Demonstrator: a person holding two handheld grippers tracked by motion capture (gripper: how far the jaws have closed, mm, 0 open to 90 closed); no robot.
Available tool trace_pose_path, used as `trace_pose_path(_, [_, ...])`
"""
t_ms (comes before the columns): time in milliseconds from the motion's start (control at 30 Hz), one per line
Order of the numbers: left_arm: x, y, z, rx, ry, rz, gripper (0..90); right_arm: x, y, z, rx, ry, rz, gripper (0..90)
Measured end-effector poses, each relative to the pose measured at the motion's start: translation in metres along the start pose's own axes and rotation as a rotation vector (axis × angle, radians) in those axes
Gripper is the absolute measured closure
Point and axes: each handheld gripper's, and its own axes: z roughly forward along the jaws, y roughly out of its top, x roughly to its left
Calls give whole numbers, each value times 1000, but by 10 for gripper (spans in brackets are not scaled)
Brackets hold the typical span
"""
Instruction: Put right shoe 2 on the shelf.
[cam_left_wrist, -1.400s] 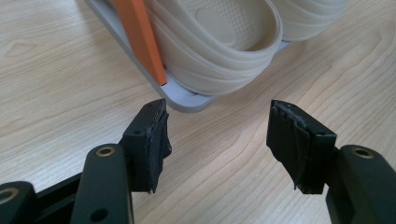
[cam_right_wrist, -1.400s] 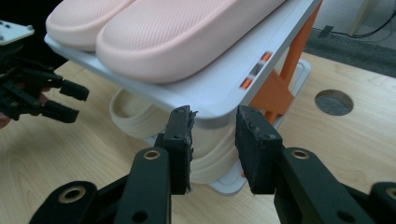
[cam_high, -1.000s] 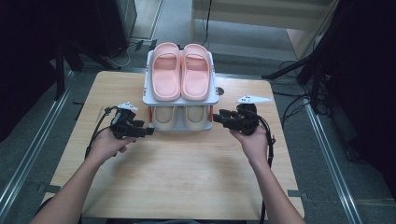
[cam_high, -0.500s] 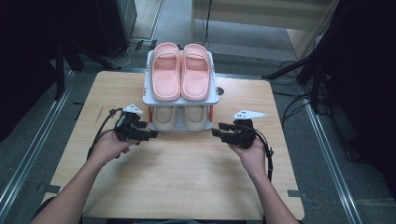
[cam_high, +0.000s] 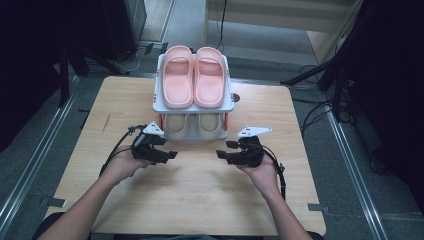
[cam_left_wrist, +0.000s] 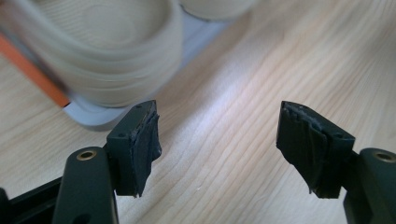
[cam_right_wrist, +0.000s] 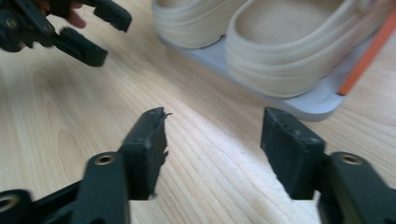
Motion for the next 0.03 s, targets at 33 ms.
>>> trace_pose_path(33, [-3, -2, 4, 5, -6, 10, 279, -1, 0, 2, 5, 12, 12, 367])
